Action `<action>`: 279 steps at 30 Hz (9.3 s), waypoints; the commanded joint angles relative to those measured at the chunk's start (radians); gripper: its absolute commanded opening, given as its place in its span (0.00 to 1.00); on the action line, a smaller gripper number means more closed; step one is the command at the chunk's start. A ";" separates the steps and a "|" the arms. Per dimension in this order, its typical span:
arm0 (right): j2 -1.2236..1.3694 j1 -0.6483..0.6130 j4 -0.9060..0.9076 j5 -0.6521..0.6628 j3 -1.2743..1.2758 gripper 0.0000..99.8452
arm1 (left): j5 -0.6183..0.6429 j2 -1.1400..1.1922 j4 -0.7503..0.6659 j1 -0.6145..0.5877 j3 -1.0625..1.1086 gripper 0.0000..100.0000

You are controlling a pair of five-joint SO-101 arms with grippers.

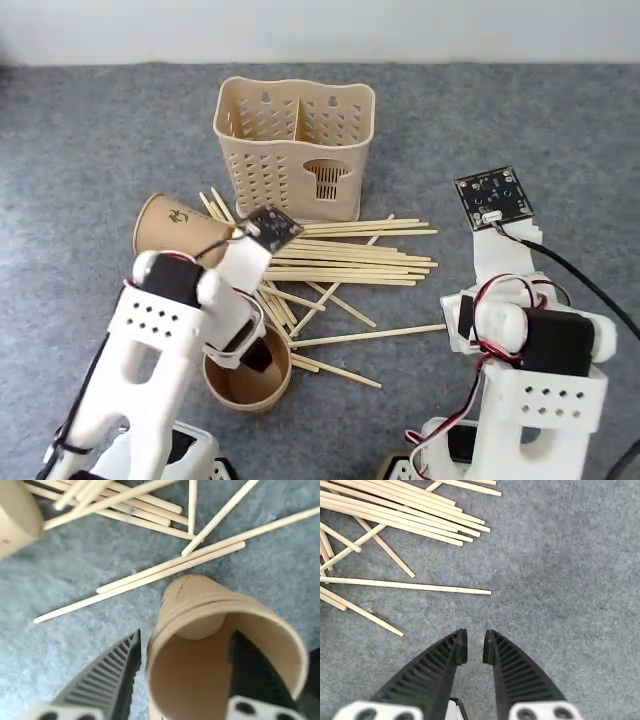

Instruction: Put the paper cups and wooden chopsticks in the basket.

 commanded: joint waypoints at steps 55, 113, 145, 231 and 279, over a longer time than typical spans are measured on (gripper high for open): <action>-0.016 0.002 -0.065 0.003 0.138 0.07 | -0.198 1.146 0.038 -0.519 -1.230 0.27; -0.008 0.002 -0.096 0.003 0.138 0.07 | -0.204 1.214 0.015 -0.491 -1.299 0.02; -0.013 -0.051 -0.071 0.002 0.138 0.07 | -0.041 0.295 -0.213 -0.571 -0.685 0.01; -0.016 -0.051 -0.093 0.003 0.192 0.07 | -0.072 -0.005 -0.385 -0.347 -0.199 0.06; -0.007 -0.056 -0.128 0.003 0.176 0.07 | -0.026 -0.470 -0.244 -0.068 0.022 0.06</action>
